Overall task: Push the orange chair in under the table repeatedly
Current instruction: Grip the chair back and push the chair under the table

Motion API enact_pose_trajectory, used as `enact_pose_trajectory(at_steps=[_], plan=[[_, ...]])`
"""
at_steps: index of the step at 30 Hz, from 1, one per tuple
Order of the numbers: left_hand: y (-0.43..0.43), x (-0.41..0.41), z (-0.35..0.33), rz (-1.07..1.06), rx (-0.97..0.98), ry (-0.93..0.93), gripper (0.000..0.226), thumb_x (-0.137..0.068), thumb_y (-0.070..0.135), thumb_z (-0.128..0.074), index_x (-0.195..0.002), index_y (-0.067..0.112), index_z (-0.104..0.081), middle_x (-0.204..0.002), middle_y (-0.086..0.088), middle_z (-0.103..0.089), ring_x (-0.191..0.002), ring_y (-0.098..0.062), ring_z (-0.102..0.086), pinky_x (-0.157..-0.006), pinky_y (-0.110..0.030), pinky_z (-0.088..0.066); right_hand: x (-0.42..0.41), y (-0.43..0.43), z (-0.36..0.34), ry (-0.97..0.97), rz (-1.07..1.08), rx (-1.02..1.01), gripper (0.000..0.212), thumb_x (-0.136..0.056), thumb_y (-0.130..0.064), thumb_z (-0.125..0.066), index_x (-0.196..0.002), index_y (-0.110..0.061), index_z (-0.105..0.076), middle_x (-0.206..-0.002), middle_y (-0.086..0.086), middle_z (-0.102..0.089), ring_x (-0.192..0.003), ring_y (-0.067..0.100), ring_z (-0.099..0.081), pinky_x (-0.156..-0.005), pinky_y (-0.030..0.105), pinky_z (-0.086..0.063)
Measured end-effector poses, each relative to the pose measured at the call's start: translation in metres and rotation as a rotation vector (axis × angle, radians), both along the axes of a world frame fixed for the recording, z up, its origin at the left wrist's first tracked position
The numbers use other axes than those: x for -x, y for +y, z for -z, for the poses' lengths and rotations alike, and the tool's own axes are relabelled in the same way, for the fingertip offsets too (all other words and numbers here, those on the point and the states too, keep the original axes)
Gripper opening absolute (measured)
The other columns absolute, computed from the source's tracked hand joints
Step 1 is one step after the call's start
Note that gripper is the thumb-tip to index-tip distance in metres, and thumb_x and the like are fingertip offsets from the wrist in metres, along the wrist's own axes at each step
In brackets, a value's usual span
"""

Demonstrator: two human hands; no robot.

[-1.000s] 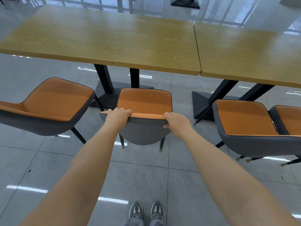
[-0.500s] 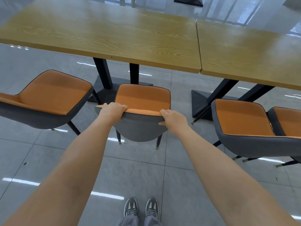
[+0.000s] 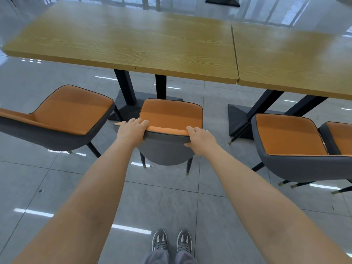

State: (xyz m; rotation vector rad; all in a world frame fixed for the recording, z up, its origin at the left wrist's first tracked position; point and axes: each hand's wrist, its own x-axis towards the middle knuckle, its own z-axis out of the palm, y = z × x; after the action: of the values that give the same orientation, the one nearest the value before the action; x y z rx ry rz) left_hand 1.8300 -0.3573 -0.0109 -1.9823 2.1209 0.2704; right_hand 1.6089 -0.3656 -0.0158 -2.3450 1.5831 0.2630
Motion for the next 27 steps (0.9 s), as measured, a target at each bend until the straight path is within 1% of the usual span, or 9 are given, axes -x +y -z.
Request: enact_pose_trajectory(at_steps=[2, 4, 6, 9, 12, 16, 20, 24, 27], plan=[[0.005, -0.002, -0.005, 0.013, -0.051, 0.036, 0.057, -0.09, 0.027, -0.055, -0.139, 0.017, -0.028, -0.148, -0.011, -0.031, -0.138, -0.029, -0.024, -0.113, -0.05, -0.022, -0.001, -0.001, -0.004, -0.005, 0.0, -0.092, 0.059, -0.095, -0.033, -0.044, -0.143, -0.011, -0.017, -0.147, 0.014, -0.031, -0.135, 0.031, -0.028, -0.112, 0.047, -0.023], [0.011, -0.005, -0.013, 0.024, -0.083, 0.038, 0.066, -0.092, 0.038, -0.05, -0.145, 0.019, -0.015, -0.157, -0.008, -0.011, -0.145, -0.026, -0.008, -0.117, -0.05, -0.011, -0.005, 0.0, -0.012, -0.036, 0.014, -0.126, 0.067, -0.096, -0.035, -0.038, -0.147, -0.013, 0.0, -0.157, 0.009, -0.008, -0.144, 0.027, -0.007, -0.117, 0.046, -0.007], [0.015, -0.008, -0.023, 0.013, -0.061, 0.024, 0.069, -0.094, 0.045, -0.042, -0.148, 0.02, -0.006, -0.159, -0.006, -0.001, -0.146, -0.024, 0.0, -0.118, -0.049, -0.005, -0.011, -0.001, -0.023, -0.091, 0.028, -0.075, 0.066, -0.098, -0.038, -0.032, -0.147, -0.015, 0.006, -0.158, 0.007, 0.001, -0.145, 0.025, 0.001, -0.117, 0.044, -0.003], [0.024, -0.017, -0.043, -0.03, 0.036, 0.015, 0.065, -0.097, 0.048, -0.027, -0.148, 0.02, 0.003, -0.159, -0.005, 0.005, -0.146, -0.021, 0.006, -0.118, -0.046, -0.001, -0.023, -0.008, -0.047, -0.147, 0.022, 0.042, 0.067, -0.098, -0.044, -0.025, -0.146, -0.014, 0.01, -0.157, 0.007, 0.006, -0.145, 0.024, 0.005, -0.117, 0.042, -0.001], [0.035, -0.036, -0.067, -0.056, 0.148, -0.022, 0.064, -0.098, 0.048, -0.021, -0.147, 0.018, 0.007, -0.158, -0.005, 0.008, -0.145, -0.021, 0.009, -0.118, -0.044, 0.001, -0.043, -0.013, -0.073, -0.177, -0.013, 0.124, 0.069, -0.097, -0.048, -0.021, -0.144, -0.014, 0.016, -0.157, 0.007, 0.012, -0.144, 0.023, 0.01, -0.117, 0.04, 0.003], [0.049, -0.082, -0.103, -0.131, 0.282, -0.055, 0.064, -0.098, 0.048, -0.019, -0.147, 0.018, 0.007, -0.158, -0.005, 0.006, -0.145, -0.021, 0.007, -0.118, -0.044, 0.001, -0.085, -0.019, -0.112, -0.212, -0.101, 0.204, 0.072, -0.096, -0.052, -0.02, -0.142, -0.015, 0.021, -0.155, 0.005, 0.019, -0.143, 0.021, 0.014, -0.116, 0.038, 0.006], [0.063, -0.141, -0.133, -0.237, 0.372, -0.058, 0.065, -0.096, 0.051, -0.018, -0.147, 0.02, 0.009, -0.158, -0.004, 0.01, -0.145, -0.019, 0.009, -0.117, -0.043, 0.004, -0.141, -0.02, -0.148, -0.199, -0.19, 0.256, 0.074, -0.096, -0.052, -0.018, -0.14, -0.014, 0.027, -0.152, 0.006, 0.027, -0.142, 0.023, 0.019, -0.115, 0.039, 0.008], [0.083, -0.212, -0.152, -0.329, 0.43, -0.082, 0.064, -0.096, 0.051, -0.019, -0.147, 0.024, 0.009, -0.158, -0.001, 0.01, -0.145, -0.018, 0.009, -0.116, -0.043, 0.006, -0.215, -0.011, -0.17, -0.183, -0.255, 0.328, 0.074, -0.096, -0.053, -0.017, -0.138, -0.013, 0.029, -0.152, 0.007, 0.028, -0.141, 0.024, 0.019, -0.115, 0.039, 0.008], [0.101, -0.272, -0.162, -0.367, 0.459, -0.112, 0.065, -0.096, 0.051, -0.022, -0.147, 0.025, 0.009, -0.158, -0.001, 0.009, -0.145, -0.017, 0.008, -0.117, -0.043, 0.006, -0.282, 0.001, -0.175, -0.202, -0.283, 0.345, 0.074, -0.096, -0.053, -0.017, -0.14, -0.013, 0.026, -0.153, 0.008, 0.026, -0.142, 0.025, 0.019, -0.116, 0.039, 0.008]])
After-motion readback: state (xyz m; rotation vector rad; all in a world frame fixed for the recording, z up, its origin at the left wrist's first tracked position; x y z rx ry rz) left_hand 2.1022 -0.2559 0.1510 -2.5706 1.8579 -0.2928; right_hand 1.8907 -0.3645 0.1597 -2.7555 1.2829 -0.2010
